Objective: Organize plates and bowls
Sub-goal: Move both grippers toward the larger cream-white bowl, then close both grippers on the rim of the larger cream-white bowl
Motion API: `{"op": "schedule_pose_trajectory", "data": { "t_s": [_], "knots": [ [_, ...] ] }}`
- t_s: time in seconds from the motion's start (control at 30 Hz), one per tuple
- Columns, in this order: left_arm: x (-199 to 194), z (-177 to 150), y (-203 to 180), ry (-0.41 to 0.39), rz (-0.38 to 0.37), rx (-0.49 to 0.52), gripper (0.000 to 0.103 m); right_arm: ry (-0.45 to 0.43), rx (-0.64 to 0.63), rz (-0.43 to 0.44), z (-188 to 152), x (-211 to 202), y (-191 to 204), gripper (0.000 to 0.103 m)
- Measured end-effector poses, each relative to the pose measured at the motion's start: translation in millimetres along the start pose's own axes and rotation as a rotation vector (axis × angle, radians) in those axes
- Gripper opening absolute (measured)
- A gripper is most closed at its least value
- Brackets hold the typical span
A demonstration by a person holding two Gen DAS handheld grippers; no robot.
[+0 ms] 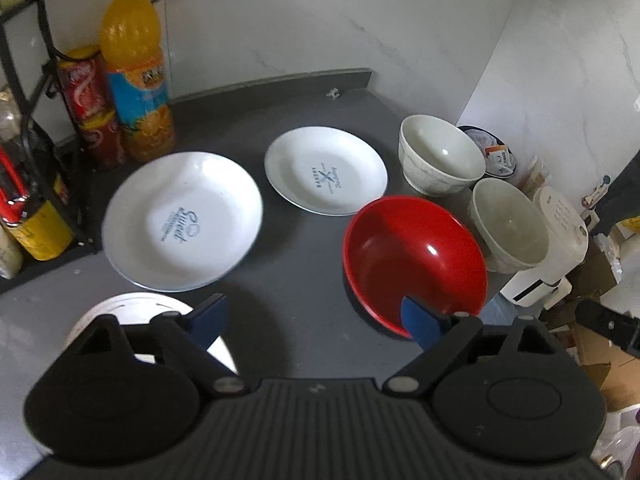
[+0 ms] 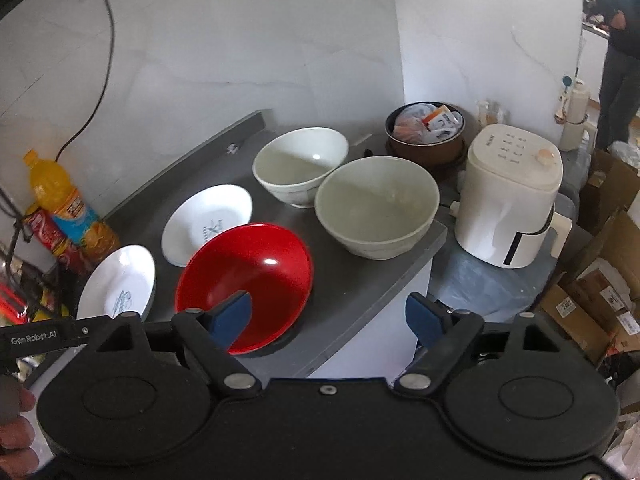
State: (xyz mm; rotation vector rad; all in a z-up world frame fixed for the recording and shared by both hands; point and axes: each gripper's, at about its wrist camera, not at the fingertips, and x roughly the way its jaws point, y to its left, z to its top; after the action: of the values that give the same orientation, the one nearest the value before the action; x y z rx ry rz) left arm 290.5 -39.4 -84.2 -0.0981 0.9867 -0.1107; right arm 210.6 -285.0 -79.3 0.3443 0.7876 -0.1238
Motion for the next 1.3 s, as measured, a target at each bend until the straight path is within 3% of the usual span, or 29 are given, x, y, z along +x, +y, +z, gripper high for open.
{"op": "schedule_pose_trajectory", "data": {
  "t_s": [0.3, 0.4, 0.77, 1.3],
  "knots": [
    [30, 30, -34, 0.019, -0.005, 0.033, 0.080, -0.011, 0.070, 0.000, 25, 27, -41, 0.075],
    [33, 39, -47, 0.021, -0.040, 0.045, 0.080, -0.014, 0.087, 0.009, 36, 34, -56, 0.075],
    [77, 66, -96, 0.055, -0.026, 0.066, 0.078, 0.031, 0.112, 0.013, 55, 76, -96, 0.067],
    [138, 85, -156, 0.121, -0.078, 0.103, 0.062, 0.081, 0.173, 0.072, 67, 128, -128, 0.054]
  ]
}}
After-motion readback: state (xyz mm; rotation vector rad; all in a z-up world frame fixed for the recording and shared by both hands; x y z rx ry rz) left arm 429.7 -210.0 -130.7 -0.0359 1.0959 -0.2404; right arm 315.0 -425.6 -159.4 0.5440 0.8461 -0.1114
